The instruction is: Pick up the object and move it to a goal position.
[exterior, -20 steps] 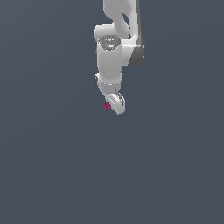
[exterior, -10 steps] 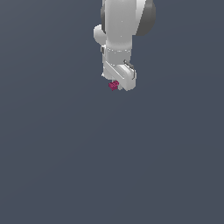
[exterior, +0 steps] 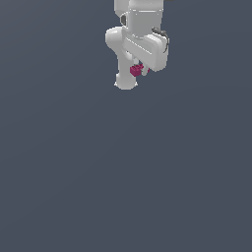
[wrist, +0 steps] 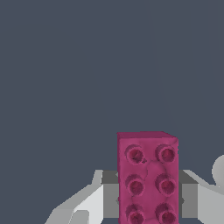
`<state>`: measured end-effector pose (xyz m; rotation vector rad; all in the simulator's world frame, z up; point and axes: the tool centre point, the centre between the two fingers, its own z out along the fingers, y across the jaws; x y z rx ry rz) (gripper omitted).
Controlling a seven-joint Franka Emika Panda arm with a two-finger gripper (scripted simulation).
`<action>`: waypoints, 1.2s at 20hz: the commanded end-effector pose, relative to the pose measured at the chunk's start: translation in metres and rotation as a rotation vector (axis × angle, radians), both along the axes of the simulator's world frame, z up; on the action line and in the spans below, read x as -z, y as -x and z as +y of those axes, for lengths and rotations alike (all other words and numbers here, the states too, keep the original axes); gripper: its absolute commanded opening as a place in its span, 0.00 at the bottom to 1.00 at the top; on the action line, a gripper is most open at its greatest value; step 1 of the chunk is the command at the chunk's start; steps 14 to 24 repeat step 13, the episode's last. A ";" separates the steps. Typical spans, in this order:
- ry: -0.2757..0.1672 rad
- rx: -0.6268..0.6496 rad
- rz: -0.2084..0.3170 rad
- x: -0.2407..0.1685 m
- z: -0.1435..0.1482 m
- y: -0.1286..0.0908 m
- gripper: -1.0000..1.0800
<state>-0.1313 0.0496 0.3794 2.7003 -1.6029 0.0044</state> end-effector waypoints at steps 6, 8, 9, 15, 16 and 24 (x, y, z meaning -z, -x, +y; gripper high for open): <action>-0.001 -0.001 0.001 -0.040 0.013 0.010 0.00; -0.002 -0.001 0.002 -0.046 0.015 0.011 0.00; -0.002 -0.002 0.002 -0.048 0.016 0.011 0.00; -0.002 -0.002 0.002 -0.051 0.017 0.011 0.00; -0.002 -0.002 0.002 -0.051 0.017 0.011 0.00; -0.002 -0.002 0.002 -0.051 0.017 0.011 0.00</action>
